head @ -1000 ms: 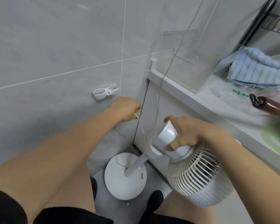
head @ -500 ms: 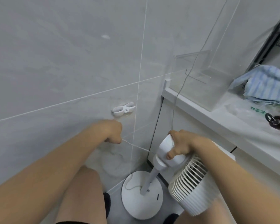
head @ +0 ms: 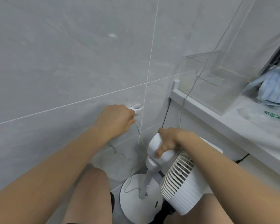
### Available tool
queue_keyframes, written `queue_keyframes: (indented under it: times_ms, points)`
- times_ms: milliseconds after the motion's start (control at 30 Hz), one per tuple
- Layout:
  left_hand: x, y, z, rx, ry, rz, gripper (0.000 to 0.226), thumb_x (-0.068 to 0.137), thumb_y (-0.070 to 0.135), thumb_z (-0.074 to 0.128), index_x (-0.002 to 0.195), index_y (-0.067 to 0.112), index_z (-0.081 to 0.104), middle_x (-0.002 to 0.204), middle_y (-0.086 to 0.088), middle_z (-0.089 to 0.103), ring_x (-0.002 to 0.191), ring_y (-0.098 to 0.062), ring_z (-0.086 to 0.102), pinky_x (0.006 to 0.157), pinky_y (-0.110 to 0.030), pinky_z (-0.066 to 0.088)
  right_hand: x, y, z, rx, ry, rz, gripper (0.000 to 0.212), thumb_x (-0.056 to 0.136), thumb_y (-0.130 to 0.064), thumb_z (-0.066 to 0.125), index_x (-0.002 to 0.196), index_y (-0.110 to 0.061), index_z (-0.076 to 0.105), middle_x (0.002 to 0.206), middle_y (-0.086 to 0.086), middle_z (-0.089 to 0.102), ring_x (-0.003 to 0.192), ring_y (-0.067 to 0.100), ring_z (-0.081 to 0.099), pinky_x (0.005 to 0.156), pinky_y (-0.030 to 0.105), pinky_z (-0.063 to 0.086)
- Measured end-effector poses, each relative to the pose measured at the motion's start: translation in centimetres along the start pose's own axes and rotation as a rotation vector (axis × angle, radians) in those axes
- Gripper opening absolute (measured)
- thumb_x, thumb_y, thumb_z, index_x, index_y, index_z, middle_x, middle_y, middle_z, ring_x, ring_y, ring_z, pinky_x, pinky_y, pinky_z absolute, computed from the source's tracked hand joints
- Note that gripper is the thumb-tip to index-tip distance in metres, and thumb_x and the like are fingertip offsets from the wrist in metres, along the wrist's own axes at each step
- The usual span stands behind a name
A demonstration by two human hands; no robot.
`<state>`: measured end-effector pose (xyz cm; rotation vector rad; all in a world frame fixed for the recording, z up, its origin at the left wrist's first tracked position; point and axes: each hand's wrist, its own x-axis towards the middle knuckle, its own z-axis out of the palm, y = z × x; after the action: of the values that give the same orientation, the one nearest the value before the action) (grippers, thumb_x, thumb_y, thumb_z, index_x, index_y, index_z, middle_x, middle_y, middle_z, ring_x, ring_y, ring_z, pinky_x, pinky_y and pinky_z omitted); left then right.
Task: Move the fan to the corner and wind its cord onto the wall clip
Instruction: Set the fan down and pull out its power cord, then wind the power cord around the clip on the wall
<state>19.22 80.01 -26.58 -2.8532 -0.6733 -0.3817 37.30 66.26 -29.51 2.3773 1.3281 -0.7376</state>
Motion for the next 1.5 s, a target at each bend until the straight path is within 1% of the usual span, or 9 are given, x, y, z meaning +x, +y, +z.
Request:
queue_keyframes:
  times_ms: [200, 300, 400, 500, 667, 900, 1033, 1300, 1500]
  points:
    - [0.6, 0.5, 0.7, -0.005, 0.083, -0.014, 0.031, 0.098, 0.05, 0.048, 0.094, 0.025, 0.066, 0.094, -0.004, 0.073, 0.086, -0.033, 0.066, 0.063, -0.033, 0.031, 1.3, -0.4, -1.1, 0.123, 0.028, -0.177, 0.105, 0.07, -0.078, 0.071, 0.155, -0.029, 0.033, 0.147, 0.002, 0.054, 0.13, 0.027, 0.055, 0.105, 0.04, 0.045]
    - [1.8, 0.8, 2.0, -0.017, 0.129, -0.004, 0.033, 0.098, 0.051, 0.045, 0.094, 0.026, 0.066, 0.095, -0.001, 0.074, 0.085, -0.03, 0.067, 0.063, -0.033, 0.034, 3.1, -1.4, -2.9, 0.179, 0.144, -0.343, 0.066, 0.086, -0.066, 0.065, 0.139, -0.029, 0.055, 0.116, -0.003, 0.07, 0.112, 0.02, 0.063, 0.097, 0.034, 0.047]
    - [3.2, 0.8, 2.5, -0.099, 0.132, -0.001, 0.03, 0.097, 0.046, 0.051, 0.091, 0.023, 0.069, 0.091, -0.002, 0.074, 0.084, -0.032, 0.068, 0.065, -0.036, 0.042, 5.4, -2.5, -3.6, 0.242, 0.128, -0.437, 0.022, 0.099, -0.043, 0.058, 0.097, -0.026, 0.072, 0.077, -0.009, 0.069, 0.078, 0.011, 0.064, 0.083, 0.031, 0.05]
    - [4.0, -0.2, 2.4, -0.119, 0.169, -0.041, 0.029, 0.093, 0.045, 0.057, 0.083, 0.021, 0.07, 0.079, -0.005, 0.073, 0.074, -0.035, 0.067, 0.06, -0.037, 0.046, 6.9, -2.5, -4.7, 0.326, 0.014, -0.388, 0.029, 0.103, -0.033, 0.052, 0.091, -0.019, 0.075, 0.068, -0.008, 0.067, 0.064, 0.013, 0.063, 0.068, 0.029, 0.059]
    - [2.5, -1.3, 2.7, -0.182, 0.004, -0.168, 0.029, 0.094, 0.051, 0.054, 0.099, 0.025, 0.066, 0.093, -0.005, 0.072, 0.09, -0.032, 0.066, 0.067, -0.035, 0.043, 7.3, -1.6, -5.6, 0.444, 0.061, -0.303, 0.034, 0.107, -0.024, 0.048, 0.09, -0.005, 0.071, 0.064, 0.001, 0.069, 0.062, 0.02, 0.072, 0.057, 0.032, 0.064]
    - [-2.6, -1.7, 4.2, -0.347, -0.015, -0.273, 0.03, 0.095, 0.042, 0.049, 0.072, 0.023, 0.054, 0.073, -0.004, 0.066, 0.076, -0.03, 0.063, 0.061, -0.036, 0.042, 6.4, -1.4, -4.6, 0.55, 0.127, -0.287, 0.028, 0.106, -0.023, 0.046, 0.091, -0.01, 0.065, 0.077, 0.006, 0.071, 0.065, 0.021, 0.073, 0.053, 0.03, 0.061]
    - [-2.0, -2.2, 2.6, -0.466, 0.155, -0.291, 0.019, 0.093, 0.038, 0.054, 0.082, 0.025, 0.063, 0.067, 0.009, 0.055, 0.072, -0.022, 0.059, 0.063, -0.034, 0.043, 5.7, -1.9, -4.9, 0.562, 0.18, -0.332, 0.023, 0.104, -0.023, 0.049, 0.094, -0.012, 0.066, 0.08, 0.003, 0.075, 0.069, 0.02, 0.074, 0.058, 0.032, 0.063]
    - [1.8, -0.2, 0.5, -0.305, 0.385, -0.336, 0.01, 0.088, 0.039, 0.065, 0.09, 0.031, 0.068, 0.074, 0.009, 0.072, 0.078, -0.02, 0.067, 0.064, -0.032, 0.05, 5.9, -1.0, -3.2, 0.628, 0.391, -0.324, 0.026, 0.103, -0.029, 0.047, 0.089, -0.016, 0.065, 0.075, 0.003, 0.076, 0.057, 0.018, 0.07, 0.049, 0.031, 0.059]
    - [3.0, 0.2, 1.5, -0.244, 0.381, -0.34, 0.011, 0.089, 0.038, 0.063, 0.091, 0.027, 0.067, 0.079, 0.004, 0.074, 0.077, -0.028, 0.067, 0.061, -0.033, 0.049, 7.5, 0.1, -3.8, 0.683, 0.481, -0.31, 0.027, 0.102, -0.025, 0.051, 0.088, -0.011, 0.07, 0.074, 0.005, 0.076, 0.062, 0.024, 0.074, 0.051, 0.034, 0.062]
